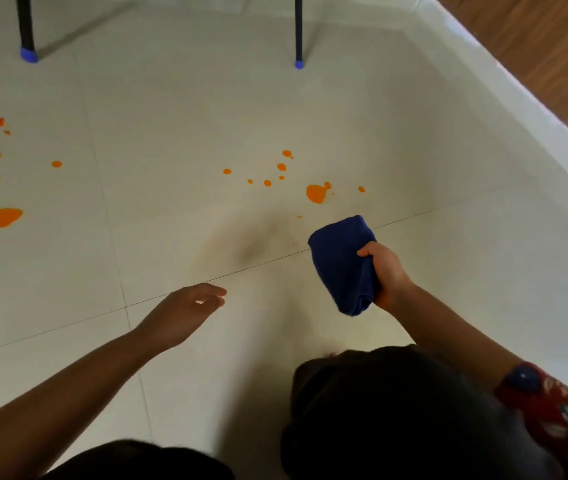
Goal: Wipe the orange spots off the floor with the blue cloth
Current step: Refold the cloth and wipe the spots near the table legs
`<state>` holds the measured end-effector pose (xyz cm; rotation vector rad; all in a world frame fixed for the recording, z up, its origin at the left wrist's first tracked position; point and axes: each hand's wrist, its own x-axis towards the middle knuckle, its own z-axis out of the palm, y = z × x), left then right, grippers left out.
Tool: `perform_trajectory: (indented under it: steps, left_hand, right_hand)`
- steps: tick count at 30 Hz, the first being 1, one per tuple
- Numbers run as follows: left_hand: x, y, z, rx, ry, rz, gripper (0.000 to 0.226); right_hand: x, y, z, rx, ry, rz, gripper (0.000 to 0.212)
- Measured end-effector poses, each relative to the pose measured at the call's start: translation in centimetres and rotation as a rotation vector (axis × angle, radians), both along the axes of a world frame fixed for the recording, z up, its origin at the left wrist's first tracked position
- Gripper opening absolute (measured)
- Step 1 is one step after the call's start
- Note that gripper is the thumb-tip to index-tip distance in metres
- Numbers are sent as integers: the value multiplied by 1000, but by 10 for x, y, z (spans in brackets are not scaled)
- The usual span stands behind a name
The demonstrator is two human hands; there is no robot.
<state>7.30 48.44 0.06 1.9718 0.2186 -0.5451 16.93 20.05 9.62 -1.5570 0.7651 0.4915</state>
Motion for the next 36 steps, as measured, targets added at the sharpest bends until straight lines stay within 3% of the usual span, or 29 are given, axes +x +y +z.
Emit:
perform_trajectory:
  steps: [3,5,7,11,15,18,26,29,32,36]
  left_hand:
    - [16,-4,2,31,52,-91,18]
    - [30,-9,4,46,98,-157,29]
    - [51,-23,2,85,132,-235,24]
    - [80,-61,-4,208,108,-263,23]
    - [90,-105,-23,315,63,-230,32]
    - [91,-131,-42,296,9,-99,37]
    - [108,-182,-87,500,-177,-126,63]
    - [109,-196,-104,610,-124,-267,78]
    - [103,-201,-120,707,-155,-276,79]
    - [102,-202,-123,736,-185,-257,78]
  right_hand:
    - [26,-34,-8,-80,-39,-13,16]
    - [39,-58,-18,-225,-72,47,17]
    - [51,-83,-37,-395,-146,160,17]
    - [44,-97,-83,-683,-280,452,21]
    - [23,-97,-136,-927,-291,972,61]
    - [33,-102,-173,-1099,-411,1101,63]
    - [-6,-131,-208,-1180,-418,1159,57]
    - [-3,-161,-211,-1223,-306,989,55]
    - [39,-125,-218,-1201,-278,757,57]
    - [16,-93,-223,-1042,-593,1043,58]
